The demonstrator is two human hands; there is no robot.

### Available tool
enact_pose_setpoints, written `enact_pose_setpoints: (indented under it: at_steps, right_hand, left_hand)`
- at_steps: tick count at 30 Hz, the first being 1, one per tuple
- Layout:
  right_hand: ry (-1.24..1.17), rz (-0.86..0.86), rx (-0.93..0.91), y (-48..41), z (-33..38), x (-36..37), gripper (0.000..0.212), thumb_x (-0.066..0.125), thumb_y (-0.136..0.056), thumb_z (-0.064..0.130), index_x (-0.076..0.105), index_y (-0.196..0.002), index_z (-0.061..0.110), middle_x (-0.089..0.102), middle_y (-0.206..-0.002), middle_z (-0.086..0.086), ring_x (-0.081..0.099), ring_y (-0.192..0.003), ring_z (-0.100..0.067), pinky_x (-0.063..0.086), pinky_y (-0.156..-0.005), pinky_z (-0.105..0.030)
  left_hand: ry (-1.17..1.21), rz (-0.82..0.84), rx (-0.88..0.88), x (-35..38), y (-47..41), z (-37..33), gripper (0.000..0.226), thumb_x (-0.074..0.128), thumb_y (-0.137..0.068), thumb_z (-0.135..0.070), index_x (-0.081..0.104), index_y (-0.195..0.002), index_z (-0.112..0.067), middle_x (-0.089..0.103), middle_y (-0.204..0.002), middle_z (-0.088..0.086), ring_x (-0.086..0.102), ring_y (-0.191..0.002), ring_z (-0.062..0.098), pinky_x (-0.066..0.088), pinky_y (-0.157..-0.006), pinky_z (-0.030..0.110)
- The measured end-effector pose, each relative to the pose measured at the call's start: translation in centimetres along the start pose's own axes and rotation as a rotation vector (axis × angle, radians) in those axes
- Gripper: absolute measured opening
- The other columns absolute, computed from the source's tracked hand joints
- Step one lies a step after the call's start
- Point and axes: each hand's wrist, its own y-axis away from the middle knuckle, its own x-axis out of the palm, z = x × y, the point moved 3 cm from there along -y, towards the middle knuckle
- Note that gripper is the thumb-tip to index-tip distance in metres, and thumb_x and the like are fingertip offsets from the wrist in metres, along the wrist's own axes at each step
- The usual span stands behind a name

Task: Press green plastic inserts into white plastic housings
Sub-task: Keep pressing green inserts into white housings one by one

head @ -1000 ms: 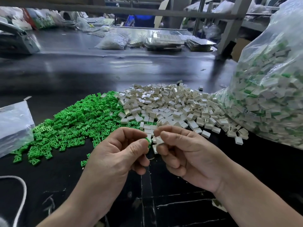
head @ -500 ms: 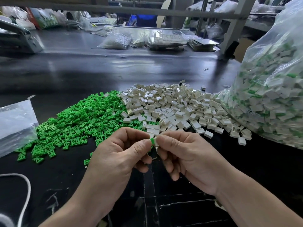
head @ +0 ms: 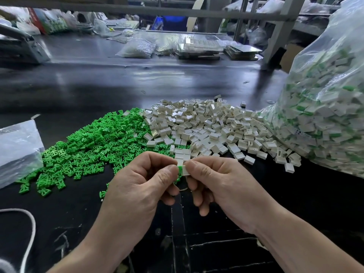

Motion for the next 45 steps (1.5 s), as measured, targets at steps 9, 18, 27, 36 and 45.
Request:
enact_pose_setpoints:
  at_steps: [9, 18, 27, 36, 45]
  right_hand:
    - [0.041, -0.031, -0.085, 0.2, -0.2, 0.1, 0.022, 0.062, -0.088, 0.038, 0.075, -0.092, 0.020, 0.062, -0.073, 0.003, 0.060, -0.060, -0.016, 0.051, -0.050, -0.027]
    - [-0.116, 0.016, -0.025, 0.2, -0.4, 0.6, 0.023, 0.063, -0.093, 0.037, 0.069, -0.078, 0.021, 0.060, -0.067, 0.000, 0.053, -0.049, -0.011, 0.042, -0.039, -0.021]
    - [-0.206, 0.046, 0.019, 0.5, -0.2, 1.2, 0.042, 0.062, -0.094, 0.042, 0.060, -0.089, 0.000, 0.051, -0.063, 0.000, 0.043, -0.044, -0.009, 0.035, -0.035, -0.019]
    - [-0.253, 0.013, -0.010, 0.8, 0.2, 1.9, 0.030, 0.060, -0.090, 0.043, 0.070, -0.094, 0.015, 0.058, -0.062, 0.010, 0.049, -0.045, -0.003, 0.034, -0.036, -0.017]
    - [-0.428, 0.061, -0.020, 1.3, 1.3, 2.6, 0.034, 0.058, -0.092, 0.028, 0.063, -0.099, -0.005, 0.055, -0.056, 0.004, 0.051, -0.041, -0.004, 0.039, -0.036, -0.013]
  left_hand:
    - [-0.026, 0.018, 0.046, -0.2, 0.1, -0.2, 0.013, 0.069, -0.076, -0.031, 0.073, -0.086, -0.022, 0.069, -0.069, 0.007, 0.067, -0.062, 0.018, 0.053, -0.054, 0.023]
    - [0.540, 0.233, -0.230, 1.4, 0.1, 0.2, 0.032, 0.068, -0.081, -0.026, 0.070, -0.107, -0.007, 0.063, -0.070, 0.015, 0.064, -0.053, 0.021, 0.051, -0.042, 0.025]
    - [0.794, 0.257, -0.316, 2.0, 0.1, 0.4, 0.062, 0.095, -0.052, -0.024, 0.072, -0.106, -0.004, 0.066, -0.069, 0.016, 0.067, -0.052, 0.021, 0.054, -0.041, 0.024]
    - [0.804, 0.237, -0.249, 2.3, 0.3, 0.4, 0.053, 0.093, -0.057, -0.025, 0.073, -0.103, -0.006, 0.067, -0.068, 0.016, 0.069, -0.054, 0.023, 0.055, -0.045, 0.026]
    - [0.843, 0.265, -0.194, 2.8, 0.7, 0.0, 0.043, 0.088, -0.065, -0.020, 0.072, -0.102, -0.008, 0.067, -0.065, 0.015, 0.068, -0.053, 0.024, 0.055, -0.046, 0.028]
